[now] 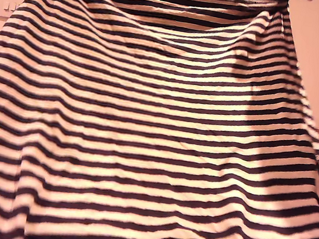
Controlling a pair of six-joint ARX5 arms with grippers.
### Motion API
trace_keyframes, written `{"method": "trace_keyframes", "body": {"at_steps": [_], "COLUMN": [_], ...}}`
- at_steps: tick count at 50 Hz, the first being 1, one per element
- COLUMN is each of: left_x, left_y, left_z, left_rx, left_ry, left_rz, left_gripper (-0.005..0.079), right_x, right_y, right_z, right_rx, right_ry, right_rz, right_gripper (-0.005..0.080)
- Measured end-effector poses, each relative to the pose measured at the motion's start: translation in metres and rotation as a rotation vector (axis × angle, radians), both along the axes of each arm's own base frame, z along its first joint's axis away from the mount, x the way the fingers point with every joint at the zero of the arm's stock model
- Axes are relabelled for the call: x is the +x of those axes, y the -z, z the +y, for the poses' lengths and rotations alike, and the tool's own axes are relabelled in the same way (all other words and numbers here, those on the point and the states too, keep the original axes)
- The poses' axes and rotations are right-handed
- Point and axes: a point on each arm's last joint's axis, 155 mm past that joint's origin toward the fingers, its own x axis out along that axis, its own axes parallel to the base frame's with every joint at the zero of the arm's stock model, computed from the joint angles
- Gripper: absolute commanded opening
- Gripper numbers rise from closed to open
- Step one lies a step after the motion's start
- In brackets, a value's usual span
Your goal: Fold the t-shirt in front of you. After folding it, place it to the right side.
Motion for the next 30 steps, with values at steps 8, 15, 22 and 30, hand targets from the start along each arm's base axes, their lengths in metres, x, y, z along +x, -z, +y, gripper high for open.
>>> {"method": "trace_keyframes", "body": {"at_steps": [8,15,22,30], "left_x": [0.011,0.023,0.037,0.061], "left_y": [-0.006,-0.003,0.018,0.058], "left_z": [0.001,0.002,0.002,0.002], "left_rx": [0.008,0.007,0.008,0.009], "left_ry": [-0.008,-0.014,-0.016,-0.016], "left_rz": [-0.017,-0.012,0.019,0.077], "left_gripper": [-0.0021,-0.0021,-0.0021,-0.0021], "right_x": [0.015,0.032,0.05,0.068], "right_y": [0.013,0.033,0.061,0.097], "right_z": [0.002,0.006,0.012,0.015], "right_rx": [-0.002,-0.006,-0.012,-0.022], "right_ry": [0.002,-0.001,-0.016,-0.019], "right_rz": [0.009,0.034,0.062,0.114], "right_gripper": [-0.0012,-0.0012,-0.0012,-0.0012]}}
